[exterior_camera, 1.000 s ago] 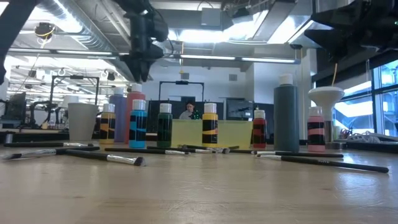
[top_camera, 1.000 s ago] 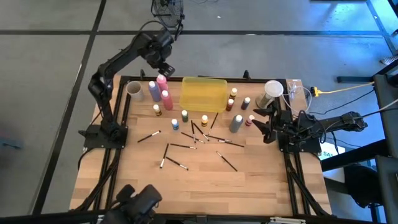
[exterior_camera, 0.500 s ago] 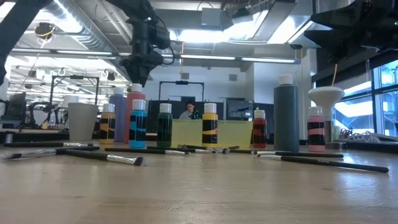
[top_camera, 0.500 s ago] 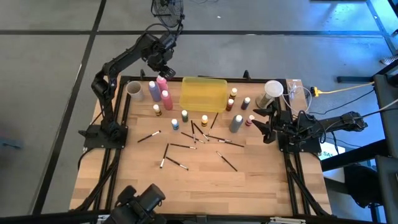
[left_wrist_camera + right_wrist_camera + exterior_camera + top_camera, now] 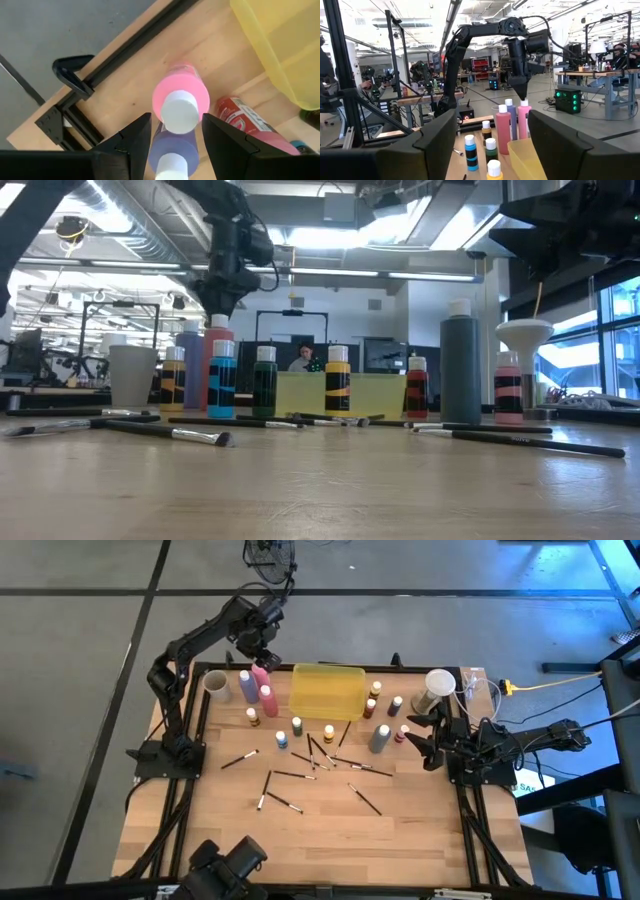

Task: Pick & Place Paint Supplies
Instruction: Put the large pink paint bottle into the yellow bin, then put the silver paintbrush into the white cup

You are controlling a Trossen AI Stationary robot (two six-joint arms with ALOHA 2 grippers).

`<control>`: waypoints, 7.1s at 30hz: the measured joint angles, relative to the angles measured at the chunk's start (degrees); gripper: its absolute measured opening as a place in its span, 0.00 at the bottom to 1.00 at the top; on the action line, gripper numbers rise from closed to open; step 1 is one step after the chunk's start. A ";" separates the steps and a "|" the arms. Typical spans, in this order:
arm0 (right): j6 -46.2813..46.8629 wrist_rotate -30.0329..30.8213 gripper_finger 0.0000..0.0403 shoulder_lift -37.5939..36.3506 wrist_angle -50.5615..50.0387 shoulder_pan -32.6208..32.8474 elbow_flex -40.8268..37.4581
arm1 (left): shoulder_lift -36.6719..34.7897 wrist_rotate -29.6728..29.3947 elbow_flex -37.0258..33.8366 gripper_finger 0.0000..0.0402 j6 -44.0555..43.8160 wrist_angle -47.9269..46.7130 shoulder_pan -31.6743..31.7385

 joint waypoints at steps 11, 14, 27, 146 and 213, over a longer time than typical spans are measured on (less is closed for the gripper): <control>-1.51 0.11 0.61 0.00 0.22 0.00 0.00 | -0.16 2.06 -5.42 0.42 2.08 4.36 0.98; -1.53 1.89 0.61 0.00 0.20 -0.01 0.00 | -0.17 2.08 -5.45 0.40 2.12 4.39 1.03; -1.55 2.86 0.61 0.00 0.00 -0.02 0.00 | -0.15 0.97 -5.48 0.29 4.16 4.29 1.03; -1.53 2.97 0.58 0.01 -4.09 0.00 -0.02 | 21.53 8.39 30.92 0.37 7.67 -9.09 -12.03; -0.24 2.82 0.58 0.00 -5.57 -0.01 -0.02 | -13.75 4.89 26.98 0.51 1.73 -9.09 -26.67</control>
